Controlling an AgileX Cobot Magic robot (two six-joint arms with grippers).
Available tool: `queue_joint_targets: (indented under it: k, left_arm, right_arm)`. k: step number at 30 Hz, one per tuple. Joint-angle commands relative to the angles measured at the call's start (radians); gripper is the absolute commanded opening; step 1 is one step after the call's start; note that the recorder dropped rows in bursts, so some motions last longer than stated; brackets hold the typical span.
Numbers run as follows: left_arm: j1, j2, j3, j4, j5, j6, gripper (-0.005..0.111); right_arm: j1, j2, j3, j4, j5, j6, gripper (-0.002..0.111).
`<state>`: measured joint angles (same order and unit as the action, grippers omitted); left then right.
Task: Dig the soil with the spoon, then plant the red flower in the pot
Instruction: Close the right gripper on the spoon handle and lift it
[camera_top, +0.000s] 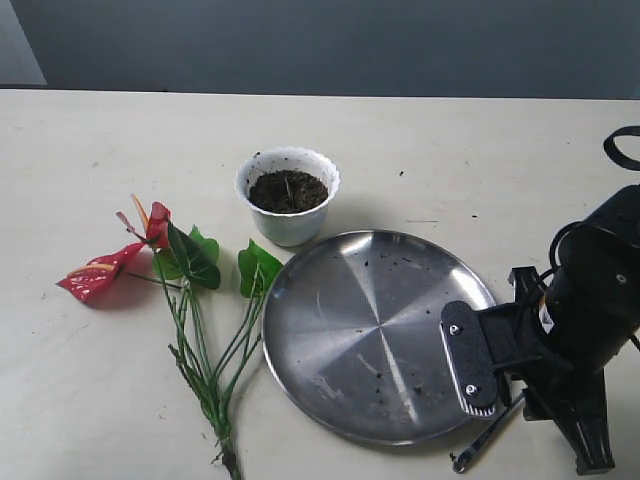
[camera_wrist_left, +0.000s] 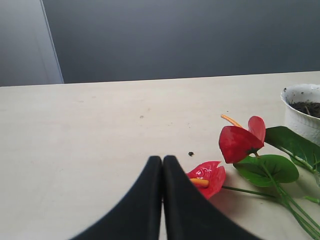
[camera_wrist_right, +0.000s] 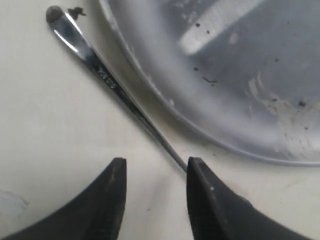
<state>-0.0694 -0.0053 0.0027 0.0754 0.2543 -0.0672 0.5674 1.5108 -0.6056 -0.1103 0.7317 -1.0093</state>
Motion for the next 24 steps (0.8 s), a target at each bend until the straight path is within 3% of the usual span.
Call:
queue_joint_targets:
  k: [1, 24]
  left_arm:
    - [-0.004, 0.005, -0.003, -0.003, -0.008, -0.001, 0.002]
    - [-0.004, 0.005, -0.003, -0.003, -0.008, -0.001, 0.002]
  right_arm:
    - [0.002, 0.000, 0.003, -0.023, -0.013, 0.002, 0.039]
    - [0.002, 0.127, 0.003, -0.030, -0.069, 0.015, 0.036]
